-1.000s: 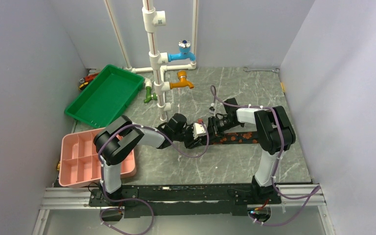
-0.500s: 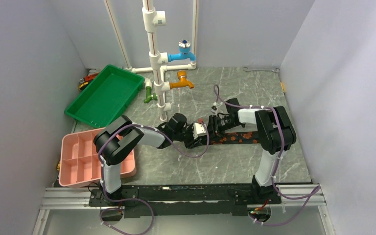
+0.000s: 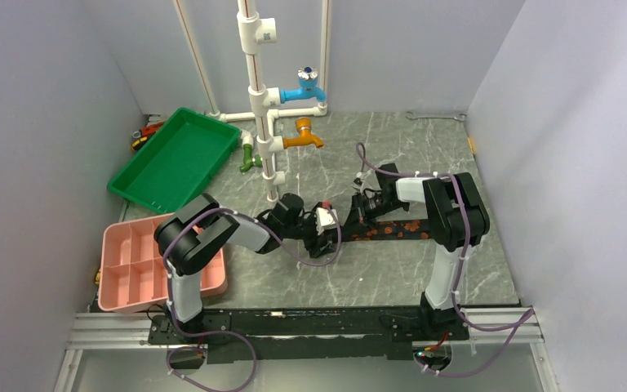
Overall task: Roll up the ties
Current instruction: Roll the tie at the center of the board.
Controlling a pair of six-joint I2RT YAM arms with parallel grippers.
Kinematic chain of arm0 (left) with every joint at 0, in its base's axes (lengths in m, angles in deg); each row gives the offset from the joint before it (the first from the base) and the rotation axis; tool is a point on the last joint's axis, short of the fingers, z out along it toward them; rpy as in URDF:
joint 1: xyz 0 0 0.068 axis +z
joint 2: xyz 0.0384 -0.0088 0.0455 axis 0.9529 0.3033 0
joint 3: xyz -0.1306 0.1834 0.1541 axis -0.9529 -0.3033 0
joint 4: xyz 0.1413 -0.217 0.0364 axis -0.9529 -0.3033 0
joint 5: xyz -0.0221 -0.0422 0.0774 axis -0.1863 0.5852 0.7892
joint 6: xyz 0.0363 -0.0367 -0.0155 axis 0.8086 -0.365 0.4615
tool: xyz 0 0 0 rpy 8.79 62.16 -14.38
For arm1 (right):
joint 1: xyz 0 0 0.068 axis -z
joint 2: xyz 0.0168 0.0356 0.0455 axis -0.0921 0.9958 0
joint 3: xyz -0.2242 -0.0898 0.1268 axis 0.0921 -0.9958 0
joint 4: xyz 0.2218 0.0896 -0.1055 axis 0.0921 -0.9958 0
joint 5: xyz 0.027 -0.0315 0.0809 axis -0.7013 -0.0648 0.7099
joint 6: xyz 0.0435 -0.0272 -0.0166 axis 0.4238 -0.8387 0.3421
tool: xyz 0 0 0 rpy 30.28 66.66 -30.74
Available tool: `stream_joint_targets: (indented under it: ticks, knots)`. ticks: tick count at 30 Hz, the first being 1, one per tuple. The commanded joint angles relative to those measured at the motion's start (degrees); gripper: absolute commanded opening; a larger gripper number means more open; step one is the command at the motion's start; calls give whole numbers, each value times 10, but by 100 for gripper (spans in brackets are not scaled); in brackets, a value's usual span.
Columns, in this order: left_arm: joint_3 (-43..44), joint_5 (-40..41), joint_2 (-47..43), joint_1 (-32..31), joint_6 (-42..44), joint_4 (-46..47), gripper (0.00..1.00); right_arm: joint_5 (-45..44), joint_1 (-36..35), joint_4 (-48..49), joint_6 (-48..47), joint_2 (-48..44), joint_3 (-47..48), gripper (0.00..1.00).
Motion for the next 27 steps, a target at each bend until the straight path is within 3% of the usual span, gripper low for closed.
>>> stream_joint_targets:
  ticks: [1,6,11,17,18,23,27]
  knots:
    - [-39,-15,2,17,-10,41,81,-140,6,-13,-38,25,13,0]
    - [-20,-41,40,18,28,82,79,-151,8,-30,-44,46,32,0]
    - [16,-56,75,17,53,85,71,-145,9,-40,-50,61,43,0]
    - [28,-65,65,16,62,16,38,-95,10,-44,-73,36,46,0]
    - [25,-63,57,17,63,-6,35,-87,10,-43,-78,20,41,2]
    - [17,-26,26,5,68,-124,29,-47,16,-56,-92,-67,9,35]
    - [24,4,26,-12,58,-168,31,-10,12,-37,-63,-122,-21,49]
